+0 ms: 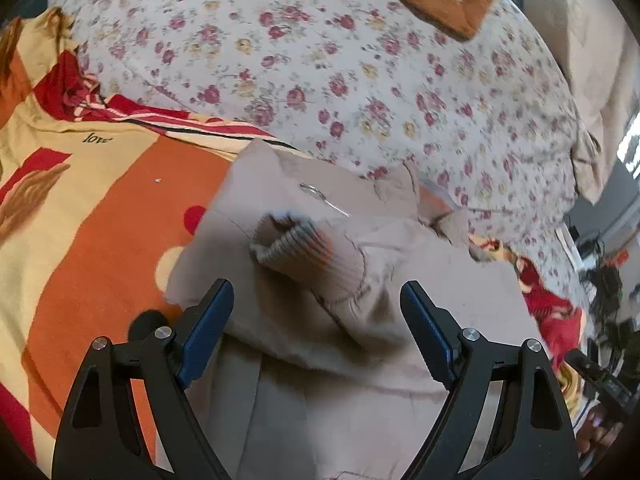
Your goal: Fold large clothes
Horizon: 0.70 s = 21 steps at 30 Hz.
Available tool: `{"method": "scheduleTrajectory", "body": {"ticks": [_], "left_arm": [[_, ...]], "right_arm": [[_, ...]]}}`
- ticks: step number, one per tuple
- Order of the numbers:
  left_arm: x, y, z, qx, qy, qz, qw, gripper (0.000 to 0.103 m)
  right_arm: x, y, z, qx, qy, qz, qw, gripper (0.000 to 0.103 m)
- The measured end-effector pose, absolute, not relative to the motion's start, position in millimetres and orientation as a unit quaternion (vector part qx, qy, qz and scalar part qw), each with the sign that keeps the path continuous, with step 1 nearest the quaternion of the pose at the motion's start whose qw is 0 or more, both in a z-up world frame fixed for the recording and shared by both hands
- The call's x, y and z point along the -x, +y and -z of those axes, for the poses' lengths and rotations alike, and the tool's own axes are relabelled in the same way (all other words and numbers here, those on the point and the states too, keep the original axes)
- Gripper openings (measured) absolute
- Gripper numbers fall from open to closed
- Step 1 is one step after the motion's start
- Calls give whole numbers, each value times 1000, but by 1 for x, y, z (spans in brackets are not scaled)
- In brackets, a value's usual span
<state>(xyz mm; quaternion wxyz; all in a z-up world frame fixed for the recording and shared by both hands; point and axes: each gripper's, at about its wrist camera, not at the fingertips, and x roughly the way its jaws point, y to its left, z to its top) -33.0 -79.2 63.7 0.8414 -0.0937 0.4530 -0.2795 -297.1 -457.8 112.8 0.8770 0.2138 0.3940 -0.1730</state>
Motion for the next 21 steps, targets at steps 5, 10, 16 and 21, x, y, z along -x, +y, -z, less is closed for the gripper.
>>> {"method": "scheduleTrajectory", "body": {"ticks": [5,10,16,21], "left_arm": [[17,-83,-62,113,473,266,833,85],[9,-104,-45,99,485,270,826,72],[1,-98,-57,95,468,282,832,40],[-5,-86,-62,92,458,248,849,40]], "right_arm": [[251,-443,-124,-197,387,149,888,47],[216,-436,-90,-173,414,149,881,47],[226,-424,-58,-195,467,98,857,47],[226,-447,-87,-226,417,115,873,47]]}}
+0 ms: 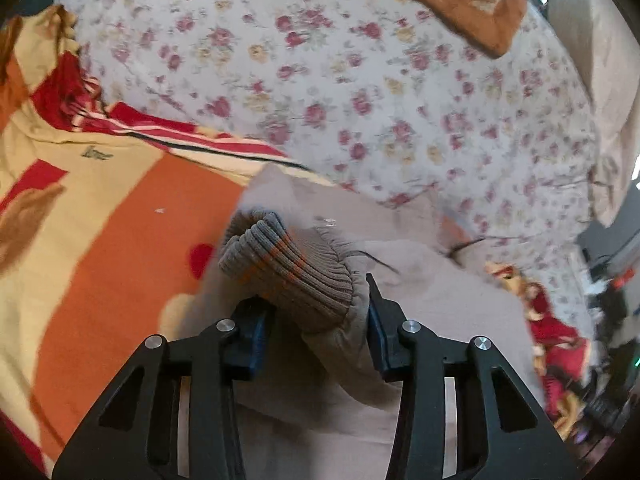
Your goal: Fold large clothes
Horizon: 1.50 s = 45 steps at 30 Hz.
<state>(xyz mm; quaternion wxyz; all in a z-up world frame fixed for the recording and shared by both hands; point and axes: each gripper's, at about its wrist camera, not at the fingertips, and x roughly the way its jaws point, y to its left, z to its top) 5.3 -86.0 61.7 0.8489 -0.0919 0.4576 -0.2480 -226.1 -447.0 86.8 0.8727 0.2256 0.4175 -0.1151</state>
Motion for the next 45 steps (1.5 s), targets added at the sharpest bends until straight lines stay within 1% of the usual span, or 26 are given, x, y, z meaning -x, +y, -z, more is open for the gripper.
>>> {"method": "scheduleTrajectory", "body": {"ticks": [4,6,8,10,11,13,15,18,19,20,23,26,29,30,31,32,35,39,40,41,42,43,45], "left_arm": [[-3,-96,-42,65,475,234,846,40],[-1,-98,-41,54,474,235,847,41],[2,-99,-43,50,474,241,846,53],[4,-98,-47,47,473,243,845,61],[5,-98,-48,45,471,242,847,63],[7,-96,-52,40,466,237,852,63],[10,-94,-55,35,461,233,856,63],[18,-88,-60,25,448,227,865,63],[22,-85,-62,21,443,225,867,63],[25,-82,-63,18,440,223,870,63],[39,-73,-69,11,426,217,878,63],[49,-67,-77,7,409,214,887,63],[53,-64,-79,18,411,215,886,63],[54,-64,-78,20,416,217,883,63],[55,-65,-76,21,420,220,880,63],[56,-66,-75,20,422,221,879,63],[58,-70,-70,6,425,221,878,63],[56,-78,-63,-5,430,224,875,63],[54,-79,-62,-6,430,224,874,63],[53,-81,-61,-8,432,225,874,63],[51,-82,-60,-9,434,226,872,63],[49,-84,-58,-10,436,227,871,63],[47,-86,-57,-8,439,228,869,63]], "right_arm": [[192,-458,-73,-193,423,164,870,47],[173,-462,-48,-154,458,207,850,45],[169,-468,-30,-160,479,216,836,45],[179,-469,-40,-163,470,227,837,45],[185,-467,-48,-166,466,228,839,45],[200,-460,-63,-170,455,209,849,45],[216,-443,-73,-152,449,178,862,46],[228,-421,-58,-94,473,173,859,47],[230,-419,-52,-81,476,181,857,54],[236,-423,-49,-87,473,188,856,57],[251,-437,-61,-135,468,197,851,58],[269,-436,-81,-140,437,194,867,58],[267,-447,-87,-159,427,215,864,61],[262,-452,-86,-171,424,219,862,68],[257,-457,-84,-181,423,218,861,76],[250,-461,-81,-189,425,215,859,78],[219,-480,-63,-208,447,212,844,79],[185,-518,-35,-262,469,212,817,79],[179,-525,-27,-275,472,207,811,76],[175,-529,-22,-283,473,206,808,67],[172,-530,-23,-270,469,210,814,30],[169,-528,-26,-255,470,202,821,9],[170,-524,-40,-223,461,194,837,7]]}}
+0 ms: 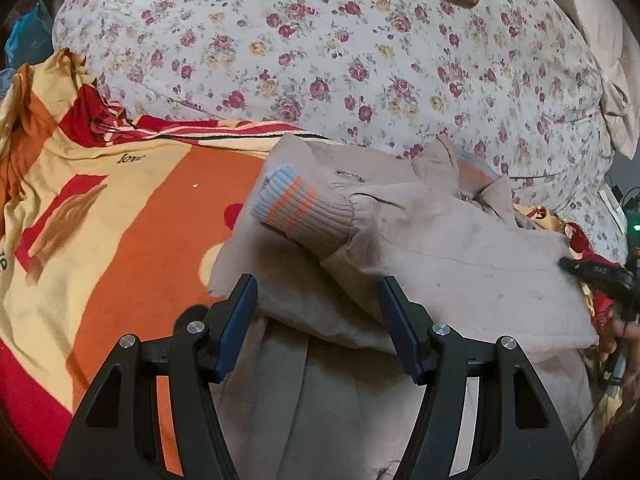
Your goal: Fold large clothes
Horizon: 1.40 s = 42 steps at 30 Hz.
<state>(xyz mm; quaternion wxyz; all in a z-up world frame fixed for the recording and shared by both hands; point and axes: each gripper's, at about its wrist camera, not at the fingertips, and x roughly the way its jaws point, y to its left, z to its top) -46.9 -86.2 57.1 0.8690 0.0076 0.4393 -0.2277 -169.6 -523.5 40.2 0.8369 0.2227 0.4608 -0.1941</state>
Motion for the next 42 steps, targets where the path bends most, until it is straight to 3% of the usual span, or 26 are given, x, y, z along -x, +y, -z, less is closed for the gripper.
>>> {"method": "scheduleTrajectory", "body": {"ticks": [3,10,11,13,14,19,25,33,38,40,42], "left_arm": [[44,-89,-56,-4,441,230,867,63],[47,-86,-57,-8,438,228,869,63],[47,-85,-58,-6,438,227,870,63],[47,-82,-59,2,437,225,871,63],[47,-81,-60,4,437,225,871,63],[56,-78,-65,0,431,226,874,63],[73,-66,-67,-12,451,209,868,63],[102,-40,-62,-38,462,170,870,63],[114,-34,-58,-45,459,164,872,63],[118,-32,-57,-44,459,162,872,63],[119,-31,-55,-40,462,163,871,63]], "right_arm": [[172,-522,-52,-153,448,240,848,1],[187,-538,-46,-242,443,216,836,3],[193,-539,-49,-257,441,204,836,8],[207,-532,-57,-274,446,188,831,58],[215,-526,-61,-276,445,183,832,62],[254,-484,-73,-263,441,149,845,62],[258,-447,-52,-64,498,238,831,62],[307,-426,-96,-92,443,201,869,63],[323,-412,-90,-111,444,185,870,66],[326,-409,-84,-104,446,188,869,74],[327,-408,-77,-93,451,198,865,74]]}}
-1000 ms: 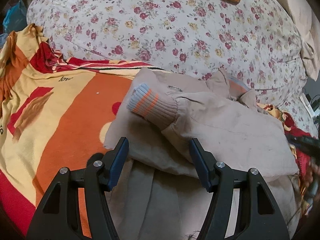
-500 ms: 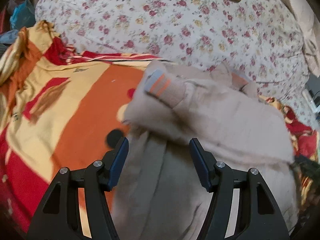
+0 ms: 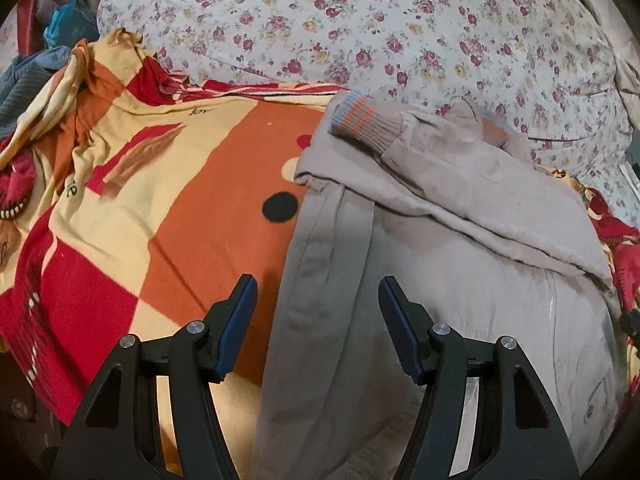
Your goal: Fold large clothes
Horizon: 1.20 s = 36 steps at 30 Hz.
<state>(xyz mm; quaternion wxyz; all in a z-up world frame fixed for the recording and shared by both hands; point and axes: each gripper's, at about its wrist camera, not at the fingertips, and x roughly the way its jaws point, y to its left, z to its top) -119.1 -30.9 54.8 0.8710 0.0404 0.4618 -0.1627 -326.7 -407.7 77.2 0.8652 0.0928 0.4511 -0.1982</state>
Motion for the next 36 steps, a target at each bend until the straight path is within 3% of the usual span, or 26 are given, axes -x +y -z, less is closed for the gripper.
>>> {"method": "scheduleTrajectory", "body": {"ticks": [13,14,16,18,24,26,28,36], "left_arm": [[106,-29,-33,-27,474,166,864,63],[106,-30,-34,-29,473,165,865,63],[106,-33,-35,-41,465,164,869,63],[106,-35,-33,-47,461,164,871,64],[107,-38,-30,-54,454,159,875,66],[108,-38,-30,-56,451,159,876,66],[109,-38,-30,-58,450,159,877,66],[113,-39,-29,-63,447,156,879,66]], "right_arm": [[268,-413,-46,-39,464,221,857,75],[266,-416,-44,-46,462,220,858,71],[264,-424,-43,-85,447,203,867,38],[265,-433,-42,-102,442,221,863,31],[274,-445,-39,-135,429,230,863,31],[274,-443,-39,-133,430,230,863,34],[278,-441,-41,-138,434,230,860,44],[316,-430,-60,-157,456,213,850,47]]}}
